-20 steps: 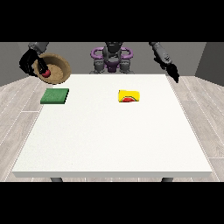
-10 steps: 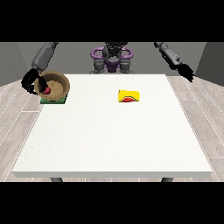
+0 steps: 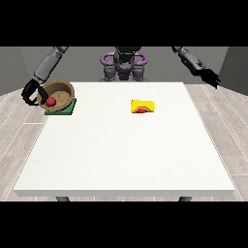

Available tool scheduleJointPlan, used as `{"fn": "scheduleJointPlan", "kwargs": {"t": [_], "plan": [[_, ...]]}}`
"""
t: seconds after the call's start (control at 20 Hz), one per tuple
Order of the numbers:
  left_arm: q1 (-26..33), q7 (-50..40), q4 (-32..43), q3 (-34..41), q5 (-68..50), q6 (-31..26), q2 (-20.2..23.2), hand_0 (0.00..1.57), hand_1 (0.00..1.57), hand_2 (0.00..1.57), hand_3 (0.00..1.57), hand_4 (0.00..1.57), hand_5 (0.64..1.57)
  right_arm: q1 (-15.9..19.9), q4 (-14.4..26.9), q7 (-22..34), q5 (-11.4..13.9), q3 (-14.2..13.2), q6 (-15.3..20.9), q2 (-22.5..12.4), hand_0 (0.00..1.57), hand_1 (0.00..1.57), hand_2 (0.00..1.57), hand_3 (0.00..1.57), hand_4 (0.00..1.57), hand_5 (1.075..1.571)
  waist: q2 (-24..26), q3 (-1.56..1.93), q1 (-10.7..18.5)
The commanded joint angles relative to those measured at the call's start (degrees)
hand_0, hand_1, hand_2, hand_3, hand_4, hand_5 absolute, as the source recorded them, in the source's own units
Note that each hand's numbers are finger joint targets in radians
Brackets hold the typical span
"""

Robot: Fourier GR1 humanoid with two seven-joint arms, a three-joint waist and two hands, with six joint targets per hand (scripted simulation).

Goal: Pick the cup and pour the ball into the bowl, then pick the bowl and place it on the pad

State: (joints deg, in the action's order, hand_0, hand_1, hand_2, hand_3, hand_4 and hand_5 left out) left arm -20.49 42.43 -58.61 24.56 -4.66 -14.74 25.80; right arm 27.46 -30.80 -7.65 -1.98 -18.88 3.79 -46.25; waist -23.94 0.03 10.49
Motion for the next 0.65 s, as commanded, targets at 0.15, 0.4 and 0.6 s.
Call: {"fn": "scheduleJointPlan", "kwargs": {"t": [0.15,0.4,0.6], "plan": [[4.3,-1.4,-4.3,1.0,-1.9,0.5,-1.1,0.00,0.00,0.00,0.00,0.86,1.168,5.5,6.7,1.4,-3.0,-4.5,-3.4,-4.7,0.00,0.00,0.58,0.00,0.00,1.246,1.2,0.09,-1.6],[5.7,-1.2,-2.6,3.8,-4.4,-2.3,2.0,0.00,0.00,0.00,0.00,0.88,1.213,6.8,8.0,1.0,-4.4,-6.1,-8.8,-8.7,0.00,0.00,0.46,0.05,0.00,1.293,0.5,0.05,-2.7],[6.3,-3.3,0.4,-0.7,-0.1,-0.7,-0.7,0.00,0.00,0.00,0.00,0.88,1.213,10.2,2.8,3.1,-6.2,-4.4,-10.5,-0.6,0.00,0.00,0.10,0.37,0.50,1.371,10.4,-0.09,-1.7]]}}
